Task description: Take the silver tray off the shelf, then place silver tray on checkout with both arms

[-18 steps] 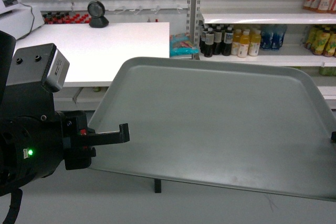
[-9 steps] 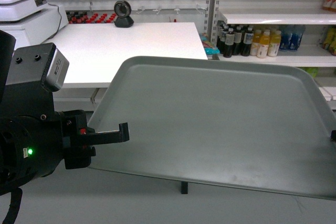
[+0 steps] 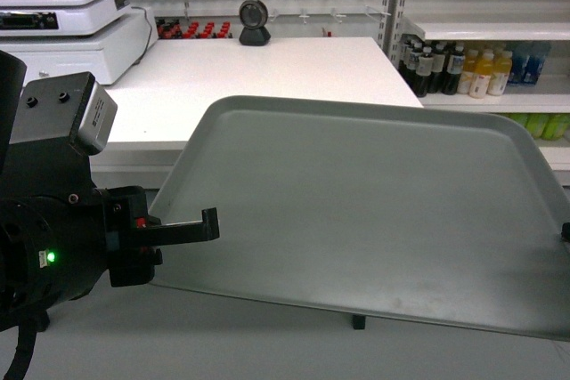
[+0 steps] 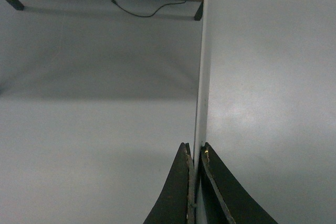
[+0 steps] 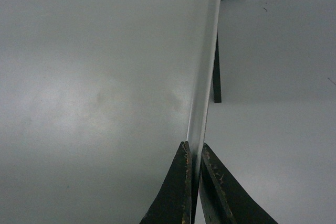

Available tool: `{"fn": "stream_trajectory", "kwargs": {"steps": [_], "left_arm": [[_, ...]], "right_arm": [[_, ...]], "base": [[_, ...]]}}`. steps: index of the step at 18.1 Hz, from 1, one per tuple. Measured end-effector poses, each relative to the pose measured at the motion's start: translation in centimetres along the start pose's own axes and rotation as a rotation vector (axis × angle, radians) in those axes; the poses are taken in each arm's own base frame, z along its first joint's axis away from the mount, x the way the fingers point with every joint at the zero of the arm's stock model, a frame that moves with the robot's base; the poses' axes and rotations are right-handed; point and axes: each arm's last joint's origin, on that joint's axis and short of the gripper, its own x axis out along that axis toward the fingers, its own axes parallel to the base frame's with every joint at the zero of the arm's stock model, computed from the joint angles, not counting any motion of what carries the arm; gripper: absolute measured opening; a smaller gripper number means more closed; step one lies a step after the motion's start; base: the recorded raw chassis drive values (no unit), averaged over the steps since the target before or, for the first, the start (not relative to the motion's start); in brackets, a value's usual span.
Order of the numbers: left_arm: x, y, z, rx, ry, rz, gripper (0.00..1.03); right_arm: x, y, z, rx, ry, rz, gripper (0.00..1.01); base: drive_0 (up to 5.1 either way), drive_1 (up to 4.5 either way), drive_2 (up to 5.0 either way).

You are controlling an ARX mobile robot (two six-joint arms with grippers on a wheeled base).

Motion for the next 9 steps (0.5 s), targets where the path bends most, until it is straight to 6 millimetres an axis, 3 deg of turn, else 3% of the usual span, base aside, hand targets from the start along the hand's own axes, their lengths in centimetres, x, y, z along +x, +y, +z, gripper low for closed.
{"fn": "stream_trajectory", "kwargs": {"steps": [3,9], "left_arm": [[0.0,-0.01,0.04,-0.001,-0.004,-0.001,0.03],[0.02,0.04,-0.01,0.0,0.0,0.005,0.03]], "right_arm": [[-0.01,0.02,0.08,-0.001,-0.006,0.001,0.03],[0.02,0.13,0.08,-0.003,-0.004,0.004,0.03]], "base": [[-4.8,2.24,2.2],[0.0,0.0,0.0]]}}
